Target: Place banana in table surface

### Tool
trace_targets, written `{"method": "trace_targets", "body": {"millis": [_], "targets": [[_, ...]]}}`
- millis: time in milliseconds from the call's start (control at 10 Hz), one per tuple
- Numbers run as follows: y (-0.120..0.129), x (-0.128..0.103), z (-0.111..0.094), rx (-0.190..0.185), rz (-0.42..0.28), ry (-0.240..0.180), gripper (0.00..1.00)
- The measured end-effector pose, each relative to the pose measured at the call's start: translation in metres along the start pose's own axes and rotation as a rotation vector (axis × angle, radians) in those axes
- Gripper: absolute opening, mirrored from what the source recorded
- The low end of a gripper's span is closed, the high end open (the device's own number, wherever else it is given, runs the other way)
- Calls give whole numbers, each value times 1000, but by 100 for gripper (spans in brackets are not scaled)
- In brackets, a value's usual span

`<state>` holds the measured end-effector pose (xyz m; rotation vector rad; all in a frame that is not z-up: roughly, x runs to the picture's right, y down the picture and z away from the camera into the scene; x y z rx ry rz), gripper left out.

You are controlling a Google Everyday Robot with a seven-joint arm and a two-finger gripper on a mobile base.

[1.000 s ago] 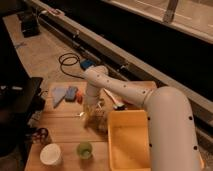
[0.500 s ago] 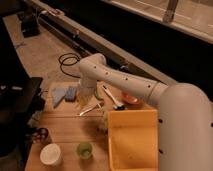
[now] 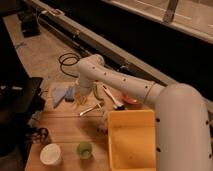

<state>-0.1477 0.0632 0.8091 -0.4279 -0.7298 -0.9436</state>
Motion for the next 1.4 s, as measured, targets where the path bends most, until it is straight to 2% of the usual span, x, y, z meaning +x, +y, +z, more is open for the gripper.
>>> {"method": "trace_targets", "body": {"millis": [100, 300, 700, 800, 1100, 1400], "targets": [[0, -3, 7, -2, 3, -17, 14], [11, -14, 28, -37, 28, -63, 31], [53, -35, 73, -120, 162, -180, 66], [62, -38, 82, -135, 193, -206, 67], [84, -41, 94, -163, 263, -246, 67], [89, -42, 94, -169, 278, -251, 67]]}}
